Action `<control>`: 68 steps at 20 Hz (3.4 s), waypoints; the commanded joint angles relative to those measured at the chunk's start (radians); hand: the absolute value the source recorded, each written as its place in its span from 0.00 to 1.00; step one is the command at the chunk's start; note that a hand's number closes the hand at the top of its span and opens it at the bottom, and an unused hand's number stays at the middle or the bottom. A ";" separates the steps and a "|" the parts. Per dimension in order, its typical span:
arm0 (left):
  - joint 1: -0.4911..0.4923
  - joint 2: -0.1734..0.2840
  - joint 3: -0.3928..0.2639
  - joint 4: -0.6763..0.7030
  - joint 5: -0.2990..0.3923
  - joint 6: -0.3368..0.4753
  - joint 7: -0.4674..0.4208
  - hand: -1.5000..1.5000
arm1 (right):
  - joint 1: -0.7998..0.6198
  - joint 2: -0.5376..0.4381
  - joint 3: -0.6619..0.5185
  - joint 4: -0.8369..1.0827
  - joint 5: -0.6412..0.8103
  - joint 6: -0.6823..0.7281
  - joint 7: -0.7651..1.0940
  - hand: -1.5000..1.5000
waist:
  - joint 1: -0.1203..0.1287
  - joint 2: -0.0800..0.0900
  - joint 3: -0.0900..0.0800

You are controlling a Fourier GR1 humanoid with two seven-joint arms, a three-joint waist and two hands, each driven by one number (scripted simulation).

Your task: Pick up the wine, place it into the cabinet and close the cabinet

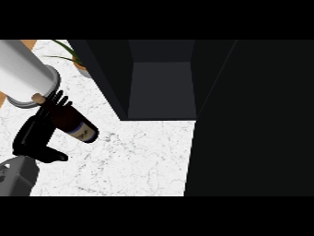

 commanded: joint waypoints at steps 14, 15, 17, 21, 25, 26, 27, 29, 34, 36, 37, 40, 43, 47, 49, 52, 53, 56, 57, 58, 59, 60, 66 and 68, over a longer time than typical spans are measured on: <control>-0.084 -0.002 -0.023 0.227 -0.033 -0.036 -0.118 0.00 | -0.036 -0.006 -0.031 -0.117 -0.042 -0.015 0.088 0.00 | 0.000 0.000 0.000; -0.092 -0.004 -0.038 0.270 -0.084 -0.004 -0.206 0.00 | -0.023 -0.014 -0.060 -0.094 -0.068 0.005 0.055 0.00 | -0.003 0.002 0.000; -0.122 0.009 -0.023 0.323 -0.067 -0.031 -0.223 0.00 | 0.010 0.005 0.012 -0.088 -0.006 0.008 0.036 0.00 | -0.005 0.002 -0.001; -0.175 -0.015 -0.013 0.331 -0.020 -0.046 -0.154 1.00 | 0.049 0.021 0.068 -0.134 0.020 -0.003 0.044 0.00 | -0.012 0.001 -0.001; -0.110 -0.020 -0.072 0.294 -0.045 -0.147 -0.184 1.00 | -0.062 0.008 0.010 -0.099 -0.004 -0.038 0.110 0.00 | 0.000 -0.001 -0.001; -0.136 -0.020 -0.082 0.271 -0.062 -0.108 -0.195 1.00 | -0.041 0.006 0.009 -0.062 -0.015 -0.013 0.056 0.00 | 0.000 0.000 0.000; -0.068 -0.036 -0.119 0.240 -0.100 -0.111 -0.257 1.00 | -0.009 0.017 0.013 -0.068 -0.018 -0.014 0.039 0.00 | 0.002 -0.001 0.000; -0.172 -0.048 -0.117 0.317 -0.123 -0.042 -0.259 1.00 | -0.009 -0.004 -0.006 -0.106 -0.045 -0.005 0.070 0.00 | -0.014 0.003 -0.001; -0.121 0.015 -0.143 0.287 -0.204 0.064 -0.411 1.00 | 0.103 -0.009 -0.017 -0.130 -0.080 0.046 -0.014 0.00 | -0.015 0.003 0.000; -0.002 -0.033 -0.131 0.177 -0.171 0.172 -0.380 1.00 | 0.014 -0.005 -0.020 -0.096 -0.048 0.005 0.055 0.00 | 0.010 -0.004 0.000; 0.047 -0.045 -0.127 0.122 -0.159 0.211 -0.358 1.00 | 0.034 -0.001 -0.023 -0.093 -0.048 0.009 0.030 0.00 | 0.018 -0.007 0.002; 0.105 -0.103 -0.086 0.094 -0.113 0.314 -0.321 1.00 | 0.042 -0.014 -0.027 -0.125 -0.060 0.012 0.058 0.00 | 0.017 -0.009 0.002; 0.115 -0.106 -0.087 -0.005 -0.116 0.370 -0.349 1.00 | 0.066 0.016 0.010 -0.080 -0.007 0.011 -0.011 0.00 | 0.012 -0.004 0.001; 0.152 -0.096 -0.075 -0.127 -0.116 0.424 -0.352 1.00 | -0.001 0.000 -0.040 -0.053 -0.043 0.009 0.017 0.00 | 0.011 -0.002 0.001; 0.210 -0.114 -0.091 -0.271 -0.099 0.432 -0.304 1.00 | 0.063 0.011 -0.005 -0.126 -0.036 0.012 0.022 0.00 | 0.012 -0.005 0.001; 0.273 -0.175 -0.147 -0.474 -0.031 0.384 -0.152 1.00 | 0.035 0.019 -0.010 -0.068 -0.024 0.001 0.016 0.00 | 0.017 -0.006 0.002; 0.240 -0.113 -0.111 -0.500 0.028 0.332 -0.067 1.00 | 0.018 0.005 -0.025 -0.070 -0.045 0.013 0.023 0.00 | 0.016 -0.005 0.002; 0.360 -0.164 -0.171 -0.677 0.039 0.346 -0.004 1.00 | -0.041 -0.010 -0.063 -0.087 -0.063 -0.009 0.102 0.00 | 0.021 -0.006 0.001; 0.327 -0.184 -0.199 -0.736 0.045 0.378 0.080 1.00 | 0.022 0.009 -0.012 -0.067 -0.040 0.021 0.021 0.00 | 0.018 -0.006 0.002; 0.319 -0.214 -0.228 -0.728 0.007 0.417 0.072 1.00 | 0.039 0.042 0.091 -0.121 0.059 -0.019 0.068 0.00 | 0.012 -0.006 0.001; 0.326 -0.200 -0.232 -0.788 0.014 0.421 0.117 1.00 | -0.022 0.020 0.012 -0.091 -0.009 -0.018 0.073 0.00 | 0.014 -0.004 0.001; 0.307 -0.183 -0.216 -0.823 0.049 0.421 0.185 1.00 | 0.060 0.018 0.039 -0.124 0.012 0.000 0.055 0.00 | 0.009 -0.005 0.001; 0.250 -0.250 -0.319 -0.961 -0.039 0.562 0.360 1.00 | 0.051 0.029 0.015 -0.075 -0.027 0.019 0.020 0.00 | 0.006 -0.003 0.001; 0.188 -0.240 -0.317 -0.938 -0.024 0.548 0.390 1.00 | 0.060 0.005 -0.040 -0.106 -0.074 0.032 0.035 0.00 | 0.001 -0.002 0.001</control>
